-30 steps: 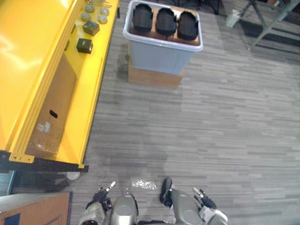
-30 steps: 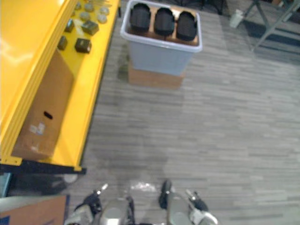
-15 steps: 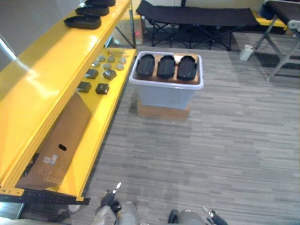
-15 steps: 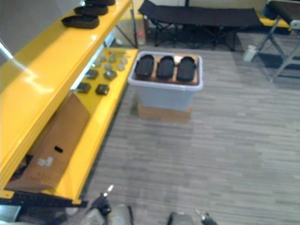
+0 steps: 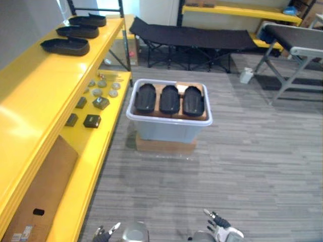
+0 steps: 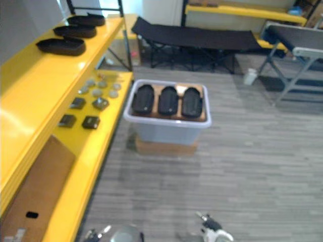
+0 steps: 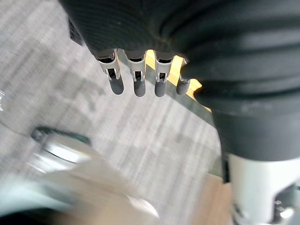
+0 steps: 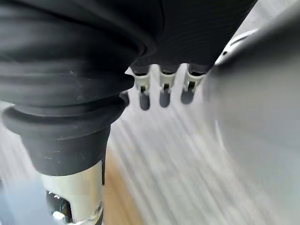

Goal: Walk over and take plastic housings, then place them on the shelf

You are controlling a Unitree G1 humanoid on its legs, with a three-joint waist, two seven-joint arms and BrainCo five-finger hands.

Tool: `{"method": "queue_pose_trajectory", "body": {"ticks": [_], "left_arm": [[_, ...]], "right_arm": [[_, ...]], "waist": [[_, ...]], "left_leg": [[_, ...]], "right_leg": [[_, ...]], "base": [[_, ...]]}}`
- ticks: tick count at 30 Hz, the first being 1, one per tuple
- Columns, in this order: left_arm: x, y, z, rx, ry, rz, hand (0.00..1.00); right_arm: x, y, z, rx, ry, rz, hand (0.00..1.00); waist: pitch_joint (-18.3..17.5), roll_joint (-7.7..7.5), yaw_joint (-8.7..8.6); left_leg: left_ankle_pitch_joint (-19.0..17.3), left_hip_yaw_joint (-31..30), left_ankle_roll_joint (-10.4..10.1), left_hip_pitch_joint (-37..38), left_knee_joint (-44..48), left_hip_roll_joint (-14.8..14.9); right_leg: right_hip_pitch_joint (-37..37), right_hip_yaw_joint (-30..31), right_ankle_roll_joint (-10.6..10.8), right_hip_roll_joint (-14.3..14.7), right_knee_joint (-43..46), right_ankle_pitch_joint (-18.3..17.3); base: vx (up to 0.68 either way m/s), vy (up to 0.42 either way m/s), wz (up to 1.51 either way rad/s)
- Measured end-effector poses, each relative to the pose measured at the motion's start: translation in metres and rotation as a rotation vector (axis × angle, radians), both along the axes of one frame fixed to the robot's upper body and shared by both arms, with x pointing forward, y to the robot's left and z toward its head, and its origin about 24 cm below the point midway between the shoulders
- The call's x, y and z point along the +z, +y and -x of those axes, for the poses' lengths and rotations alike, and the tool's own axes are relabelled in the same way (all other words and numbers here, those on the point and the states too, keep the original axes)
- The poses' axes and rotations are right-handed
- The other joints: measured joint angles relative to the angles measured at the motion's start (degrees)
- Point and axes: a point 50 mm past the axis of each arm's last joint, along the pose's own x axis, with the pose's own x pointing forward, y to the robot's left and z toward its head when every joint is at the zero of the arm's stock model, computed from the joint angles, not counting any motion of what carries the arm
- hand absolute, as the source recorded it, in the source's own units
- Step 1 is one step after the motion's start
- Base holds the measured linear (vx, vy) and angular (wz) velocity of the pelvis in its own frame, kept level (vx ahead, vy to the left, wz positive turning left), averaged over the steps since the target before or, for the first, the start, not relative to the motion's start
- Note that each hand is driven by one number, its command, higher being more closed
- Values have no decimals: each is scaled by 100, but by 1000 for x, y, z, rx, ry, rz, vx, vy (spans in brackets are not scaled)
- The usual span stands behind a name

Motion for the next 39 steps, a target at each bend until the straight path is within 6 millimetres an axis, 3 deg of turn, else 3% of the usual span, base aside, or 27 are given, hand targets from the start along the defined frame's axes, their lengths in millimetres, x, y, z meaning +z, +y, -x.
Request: {"method": "queue_pose_trajectory", "body": {"ticks": [1,2,3,4,5,6,7,8,11,12,13,14,15,16,17,18,19,20,22,24,25,27,31,32,34,35,39], "left_arm": [[6,2,-14,7,-37,7,0],[10,1,-25,38,-68,33,0],[7,-4,-20,91,-52,68,0],[-1,-11,-6,129,-2,109,0],[-8,-19,4,139,40,142,0],[-16,-29,22,162,107,189,0],[-20,-26,33,176,150,189,0],[-23,-21,43,217,170,198,0],[-26,-19,57,238,205,200,0],[-26,-19,59,235,213,200,0],[-27,-19,63,242,223,204,0],[-27,-16,63,227,225,189,0],[-25,-13,60,203,218,170,0],[-25,-10,60,186,219,151,0],[-24,-3,61,195,208,137,0],[-24,-3,65,206,213,140,0],[-26,-9,69,201,218,150,0],[-25,-6,70,205,210,139,0],[-23,0,65,197,199,118,0],[-21,1,56,152,182,81,0],[-16,3,44,111,146,47,0],[-5,12,26,63,59,-19,0],[10,10,-8,13,-55,-39,0],[12,8,-15,6,-71,-33,0],[15,7,-23,-11,-86,-32,0],[16,9,-25,-22,-81,-39,0],[1,-4,-6,1,27,47,0]], "right_arm": [[-1,-2,6,-10,24,-2,0],[-6,-2,21,-12,85,-14,0],[-10,1,46,4,160,-20,0],[-12,-1,61,-3,198,-15,0],[-11,-3,61,13,202,-6,0],[-10,-10,58,76,206,32,0],[-9,-12,57,86,207,41,0],[-9,-11,53,90,192,48,0],[-4,-15,31,116,119,91,0],[-1,-15,16,123,71,103,0],[2,-10,3,137,30,107,0],[3,-4,-5,162,3,106,0],[7,5,-17,208,-41,103,0],[8,11,-24,228,-59,97,0],[12,16,-37,241,-91,94,0],[12,14,-37,238,-88,103,0],[11,7,-32,228,-73,125,0],[12,11,-37,239,-85,121,0],[13,12,-39,242,-98,125,0],[10,13,-33,247,-69,115,0],[6,18,-27,262,-42,105,0],[-3,27,-6,319,32,89,0],[-2,24,-8,342,34,116,0],[-1,24,-10,349,25,128,0],[-2,24,-7,364,27,134,0],[-2,23,-4,365,33,134,0],[3,18,-18,420,-14,148,0]], "waist": [[-9,-75,-49],[0,-168,-101],[-75,-153,-132],[-127,-28,-153],[-153,99,-163],[-157,260,-167],[-144,286,-155],[-133,259,-110],[-123,197,-22],[-120,203,-14],[-111,109,127],[-106,65,155],[-26,-22,147],[55,-83,204],[224,-141,298],[186,-130,322],[87,-37,370],[65,-202,394],[19,-297,400],[21,-308,337],[28,-305,301],[-10,-368,239],[-47,-335,24],[-47,-302,18],[-98,-412,17],[-157,-495,35],[-161,-272,71]], "left_leg": [[-66,25,89,-31,42,-42],[-159,19,183,-22,249,-2],[-371,-93,-18,25,549,77],[-457,-77,-98,-220,1313,283],[-356,-77,-108,-506,1837,457],[-111,-68,-260,-931,2646,716],[-109,49,-286,-1066,2902,827],[-105,237,-296,-1134,2823,820],[11,524,-335,-1154,1388,255],[497,532,-256,-1221,342,-66],[1168,679,-15,-1033,-127,-312],[1219,706,-3,-916,-250,-410],[1203,723,-21,-950,-128,-426],[1145,816,-114,-1134,409,-320],[957,1002,-166,-1517,1230,-236],[1022,1008,-132,-1477,764,-232],[911,1078,247,-1363,420,-150],[713,1158,191,-1338,479,-258],[464,1152,340,-1275,490,-392],[329,1076,428,-972,336,-491],[294,893,433,-677,188,-539],[341,648,387,-206,-112,-554],[317,129,274,-35,-175,-408],[322,-73,181,-68,-92,-353],[235,-478,-31,-187,90,-403],[128,-682,-161,-219,147,-444],[201,-897,-336,-327,6,-175]], "right_leg": [[-10,-151,-37,-28,-528,-2],[-10,-268,-323,-148,-680,-29],[108,-337,-368,-180,-659,174],[237,-461,-247,-40,-710,312],[288,-502,-256,53,-754,265],[523,-536,-301,221,-1041,287],[750,-547,-388,291,-1277,376],[1088,-561,-310,281,-1588,489],[1617,-549,-124,-1,-2157,598],[1719,-545,-13,-114,-2285,611],[1776,-409,162,-242,-2390,615],[1828,-392,101,-290,-2497,663],[1987,-395,-148,-225,-2816,925],[2170,-370,-174,-195,-3038,1157],[2398,-361,-76,-262,-3033,1270],[2466,-381,-57,-263,-3019,1247],[2515,-372,47,-154,-2954,1166],[2520,-387,96,-295,-2870,1107],[2371,-332,115,-464,-2440,1112],[1846,-206,361,-789,-877,1190],[1507,-209,554,-873,127,1009],[1205,-397,306,-766,497,450],[584,-249,135,-268,-926,311],[446,52,-6,-47,-1497,552],[389,586,-116,151,-2263,1733],[435,614,-32,139,-2259,1789],[775,388,-69,410,-3001,1760]], "base": [[-4,-122,39],[104,-189,48],[226,-256,56],[309,-266,39],[290,-158,18],[325,-75,-1],[372,-37,0],[521,23,0],[353,100,-10],[356,208,-30],[369,194,-20],[381,143,-5],[341,104,21],[373,174,18],[275,180,10],[266,209,1],[253,177,-2],[300,195,-10],[242,149,3],[247,145,29],[294,110,62],[344,46,76],[302,-92,77],[303,-202,86],[332,-301,104],[211,-222,78],[190,-205,37]]}}
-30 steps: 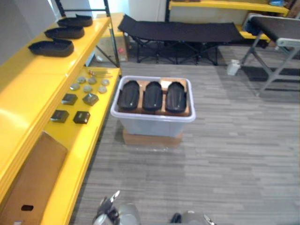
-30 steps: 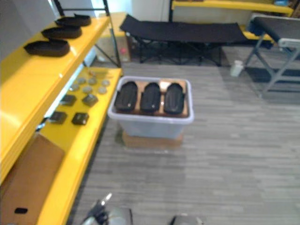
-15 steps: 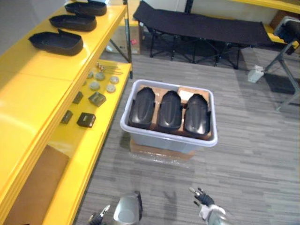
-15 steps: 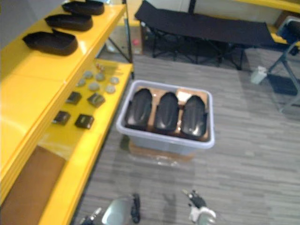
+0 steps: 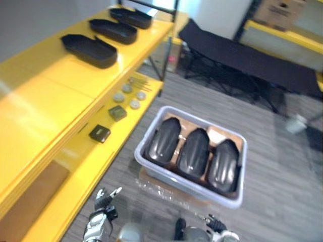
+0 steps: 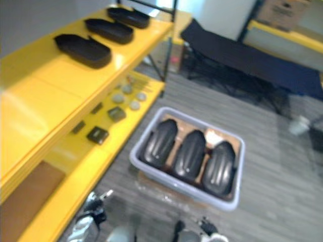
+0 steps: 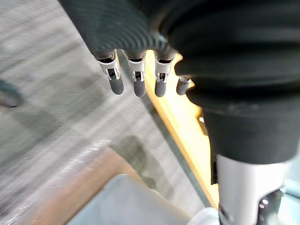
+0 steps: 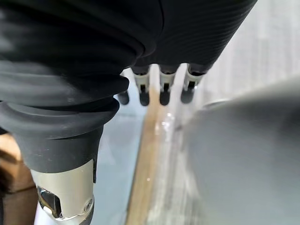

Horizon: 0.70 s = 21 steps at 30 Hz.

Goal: Walk over and take plastic housings, then place them on the shelf

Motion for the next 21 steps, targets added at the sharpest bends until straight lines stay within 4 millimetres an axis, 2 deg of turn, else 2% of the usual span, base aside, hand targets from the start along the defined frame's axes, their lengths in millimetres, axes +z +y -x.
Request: {"method": "queue_pose_trajectory", "body": {"ticks": [2,4,7,10,11,12,16,19,21], "left_arm": [[-15,-15,23,-5,105,57,0],[-17,-12,29,18,124,61,0],[-15,-7,23,28,90,59,0],[-12,-9,15,5,51,65,0],[-10,-11,6,-9,37,69,0],[-7,-14,-2,-30,19,67,0],[-7,-20,-4,-74,11,66,0],[-8,-21,-2,-85,22,68,0],[-11,-24,1,-99,50,73,0]], "right_arm": [[1,-7,2,33,11,11,0],[0,-13,5,52,24,30,0],[2,-15,2,109,17,44,0],[4,-15,-2,123,-1,39,0],[5,-16,-3,126,-9,33,0],[5,-17,-3,113,-14,27,0],[5,-18,5,125,-51,51,0],[11,-13,-4,259,-154,115,0],[22,-2,-21,484,-278,172,0]], "waist": [[51,79,-26],[122,163,-42],[236,177,-75],[294,175,-331],[342,166,-435],[406,141,-470],[409,145,-486],[409,144,-510],[409,143,-501]], "left_leg": [[141,52,-229,40,13,2],[175,201,-250,148,-18,34],[218,632,-185,37,116,-2],[340,808,-61,11,-230,-101],[400,792,-5,38,-407,-159],[460,786,-3,74,-500,-192],[469,769,-10,175,-598,-184],[610,702,22,206,-917,-221],[756,615,10,205,-1203,-234]], "right_leg": [[157,-56,-33,-10,-127,-22],[260,-102,-70,-16,-119,-67],[-56,15,-23,-163,263,-298],[-370,-5,14,-327,560,-384],[-385,-57,43,-391,574,-404],[-361,-122,47,-430,575,-406],[-246,-196,47,-432,563,-405],[-242,-329,39,-455,450,-331],[-185,-488,30,-440,225,-186]], "base": [[108,-96,11],[76,-15,3],[-9,33,-22],[-49,41,2],[-56,28,31],[-59,19,28],[-52,-2,14],[-71,-21,21],[-66,-20,34]]}}
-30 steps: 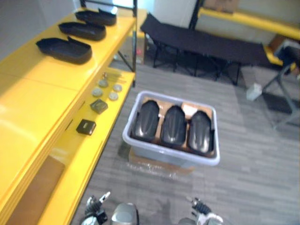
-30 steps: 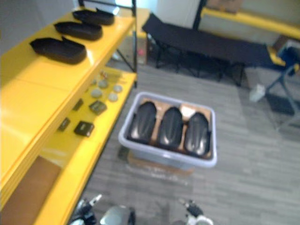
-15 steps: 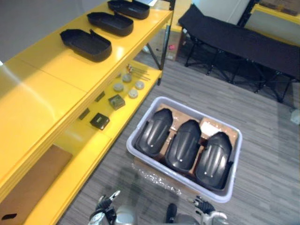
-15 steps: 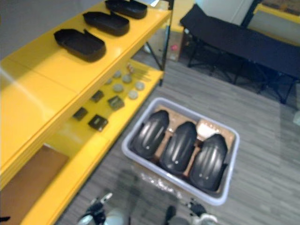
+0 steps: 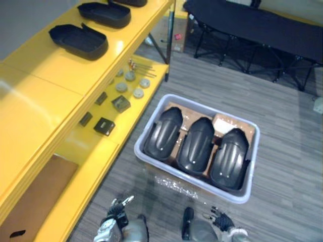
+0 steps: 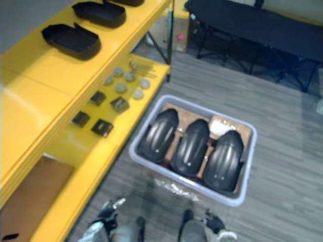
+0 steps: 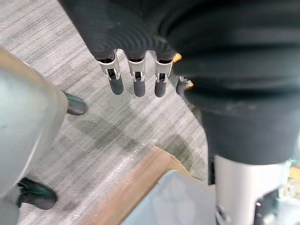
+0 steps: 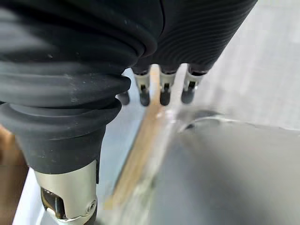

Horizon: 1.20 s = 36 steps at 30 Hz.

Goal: Walk over and take plastic housings, then place them on the shelf

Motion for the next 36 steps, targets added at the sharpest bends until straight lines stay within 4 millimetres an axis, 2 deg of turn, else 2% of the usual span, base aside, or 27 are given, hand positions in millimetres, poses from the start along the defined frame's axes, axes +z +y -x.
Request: {"method": "queue_pose_trajectory", "body": {"ticks": [1,2,3,5,6,7,8,10,12,13,14,15,16,17,19,20,21,22,24,25,26,27,28,29,31,34,36], "left_arm": [[0,0,0,-3,2,-1,0],[-1,-1,1,-9,14,-9,0],[-2,-1,2,-10,24,-10,0],[-2,2,4,-11,34,-20,0],[-4,3,7,-20,53,-28,0],[-4,7,7,-24,58,-42,0],[-3,11,8,-13,68,-46,0],[-1,18,7,-13,63,-69,0],[1,35,10,-23,76,-127,0],[1,38,12,-26,84,-139,0],[0,42,18,-35,100,-158,0],[-1,44,25,-51,115,-175,0],[-2,45,29,-57,124,-181,0],[-4,46,39,-77,147,-196,0],[-7,47,51,-71,168,-194,0],[-8,48,57,-76,182,-194,0],[-8,49,60,-87,186,-202,0],[-8,49,60,-90,184,-204,0],[-5,50,57,-92,162,-208,0],[-5,51,57,-92,156,-210,0],[-4,51,55,-92,141,-215,0],[-4,50,55,-91,134,-213,0],[-4,48,53,-96,116,-204,0],[-3,48,53,-98,108,-201,0],[-1,49,50,-100,76,-204,0],[4,51,42,-115,32,-227,0],[8,56,37,-103,11,-243,0]], "right_arm": [[2,3,-3,40,-18,2,0],[11,22,-16,229,-91,-2,0],[15,33,-22,324,-124,-11,0],[38,86,-42,695,-258,-63,0],[61,128,-53,949,-365,-107,0],[71,143,-56,1030,-409,-124,0],[95,171,-64,1144,-509,-169,0],[126,198,-74,1202,-632,-228,0],[193,227,-96,1140,-865,-347,0],[211,229,-102,1089,-927,-380,0],[250,224,-119,948,-1061,-436,0],[287,210,-136,769,-1193,-466,0],[304,201,-144,675,-1247,-485,0],[331,179,-156,477,-1341,-521,0],[358,133,-167,185,-1473,-501,0],[364,112,-169,83,-1516,-471,0],[369,82,-171,-67,-1566,-407,0],[369,75,-171,-96,-1573,-394,0],[364,32,-169,-299,-1595,-291,0],[362,22,-168,-345,-1596,-266,0],[358,4,-165,-435,-1596,-225,0],[356,-5,-163,-473,-1595,-207,0],[351,-26,-158,-578,-1594,-160,0],[349,-34,-155,-625,-1593,-144,0],[344,-67,-141,-816,-1603,-88,0],[336,-97,-125,-995,-1597,-30,0],[326,-111,-116,-1080,-1568,-6,0]], "waist": [[0,0,8],[0,-1,57],[-4,-6,82],[-6,-19,259],[-21,-74,423],[-22,-121,509],[-47,-219,670],[-94,-384,872],[-129,-646,1008],[-144,-689,1009],[-161,-715,1006],[-159,-714,1010],[-156,-706,1006],[-140,-681,1003],[-163,-715,972],[-161,-713,932],[-151,-697,905],[-149,-692,904],[-148,-695,800],[-143,-694,767],[-122,-651,757],[-101,-619,757],[-53,-555,701],[-44,-546,676],[9,-575,587],[235,-657,456],[325,-726,452]], "left_leg": [[20,-9,-9,1,-34,0],[98,-93,-13,7,-145,-3],[128,-162,-13,4,-169,-10],[188,-338,-25,0,-236,-6],[217,-501,-39,-4,-241,-8],[224,-559,-48,0,-236,-6],[228,-661,-55,-12,-220,2],[229,-782,-58,-64,-188,9],[221,-820,-66,-102,-88,4],[213,-821,-68,-116,-60,-1],[147,-821,-52,-191,86,5],[52,-800,-34,-251,262,12],[8,-781,-23,-313,321,14],[-101,-719,29,-329,435,20],[-210,-586,97,-333,508,34],[-216,-556,101,-326,509,33],[-222,-472,108,-316,508,44],[-226,-453,103,-318,508,51],[-231,-403,98,-433,511,102],[-228,-393,92,-470,517,119],[-228,-311,78,-506,520,162],[-230,-268,75,-507,522,184],[-232,-235,56,-519,509,215],[-220,-215,31,-526,496,226],[-235,-137,-13,-622,519,269],[-315,-94,-37,-782,697,295],[-366,51,-37,-907,783,335]], "right_leg": [[25,-28,-6,5,-44,24],[120,-161,-5,16,-170,84],[150,-220,-8,17,-203,99],[288,-460,-25,30,-281,124],[416,-630,-34,48,-348,141],[465,-665,-37,63,-378,153],[555,-801,-52,100,-476,182],[629,-935,-66,138,-560,210],[721,-996,-70,152,-617,248],[737,-1016,-72,153,-643,278],[736,-1024,-93,169,-651,349],[740,-1011,-114,182,-651,415],[740,-994,-118,185,-650,441],[740,-907,-113,190,-652,465],[730,-840,-106,192,-653,496],[721,-778,-104,194,-652,509],[691,-706,-102,193,-653,512],[676,-680,-102,193,-653,512],[516,-568,-106,209,-644,512],[485,-551,-110,225,-646,515],[401,-472,-120,252,-646,509],[374,-419,-121,269,-650,508],[335,-381,-131,296,-649,504],[311,-357,-133,307,-651,503],[170,-245,-134,343,-650,502],[46,-126,-136,365,-640,505],[-135,54,-184,391,-627,554]], "base": [[-73,-25,36],[-61,-22,31],[-76,-34,44],[-72,-38,56],[-54,-35,57],[-32,-36,63],[-15,-41,40],[-4,-34,39],[1,7,25],[-21,36,9],[-45,67,0],[-78,102,-5],[-99,128,-17],[-92,107,-20],[-60,79,-23],[-46,64,-25],[-30,42,-20],[-22,46,-28],[-8,31,-16],[2,0,-15],[14,-11,-24],[28,-11,-30],[49,-10,-20],[63,-4,-18],[58,9,-18],[20,45,-16],[-1,60,-31]]}}
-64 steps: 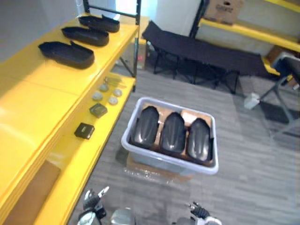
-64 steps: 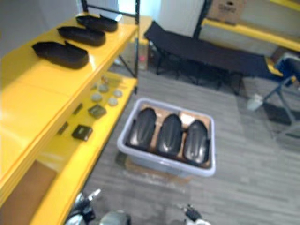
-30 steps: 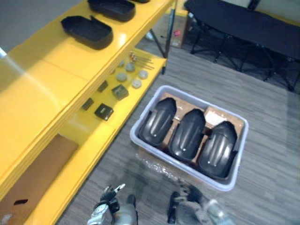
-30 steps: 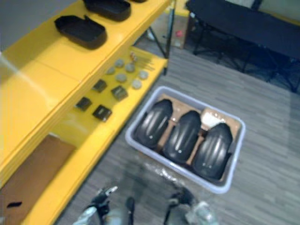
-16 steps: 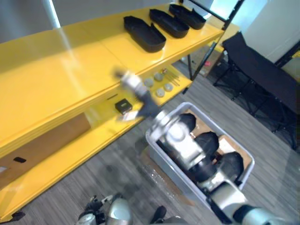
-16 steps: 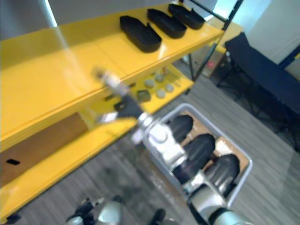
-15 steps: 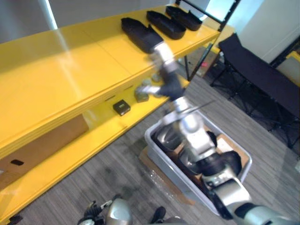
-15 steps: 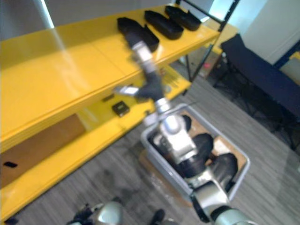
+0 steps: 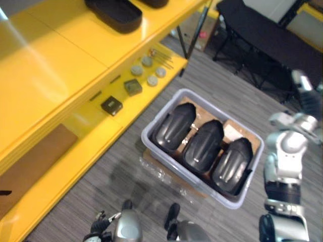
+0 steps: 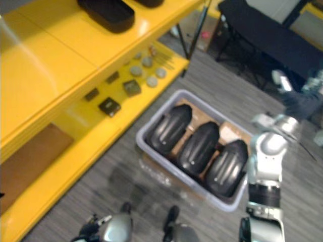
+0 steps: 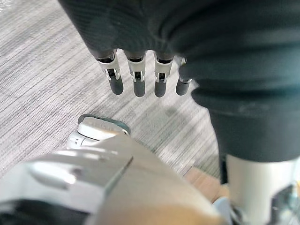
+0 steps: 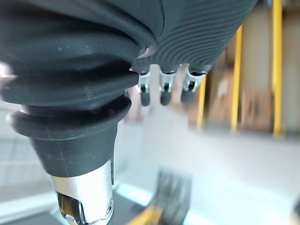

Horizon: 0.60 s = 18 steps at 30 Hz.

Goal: Walk over and take plastic housings, then place them on the shelf

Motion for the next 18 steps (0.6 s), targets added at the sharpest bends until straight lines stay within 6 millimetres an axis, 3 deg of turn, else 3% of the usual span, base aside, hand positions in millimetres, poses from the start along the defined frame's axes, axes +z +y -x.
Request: {"method": "queue_pose_trajectory", "body": {"ticks": [5,10,14,18], "left_arm": [[7,3,-12,-3,-63,-14,0],[11,0,-26,2,-103,5,0],[20,-4,-52,-39,-168,-1,0],[26,-7,-66,-57,-205,-4,0]], "right_arm": [[-23,-23,15,-51,48,-99,0],[-52,-33,6,-65,186,-186,0],[-74,-37,-7,-85,296,-283,0],[-96,-40,-8,-113,379,-367,0]], "waist": [[318,-27,-172],[412,28,-218],[589,103,-236],[630,134,-230]], "left_leg": [[-67,103,38,-311,184,-14],[-95,98,61,-642,503,-40],[-121,3,94,-1034,713,-52],[-124,-24,103,-1197,743,-84]], "right_leg": [[-317,156,3,8,26,61],[-564,289,26,14,39,80],[-862,298,32,13,85,149],[-1004,345,13,0,95,187]], "base": [[-5,36,-13],[2,11,-3],[-55,21,3],[-69,25,3]]}}
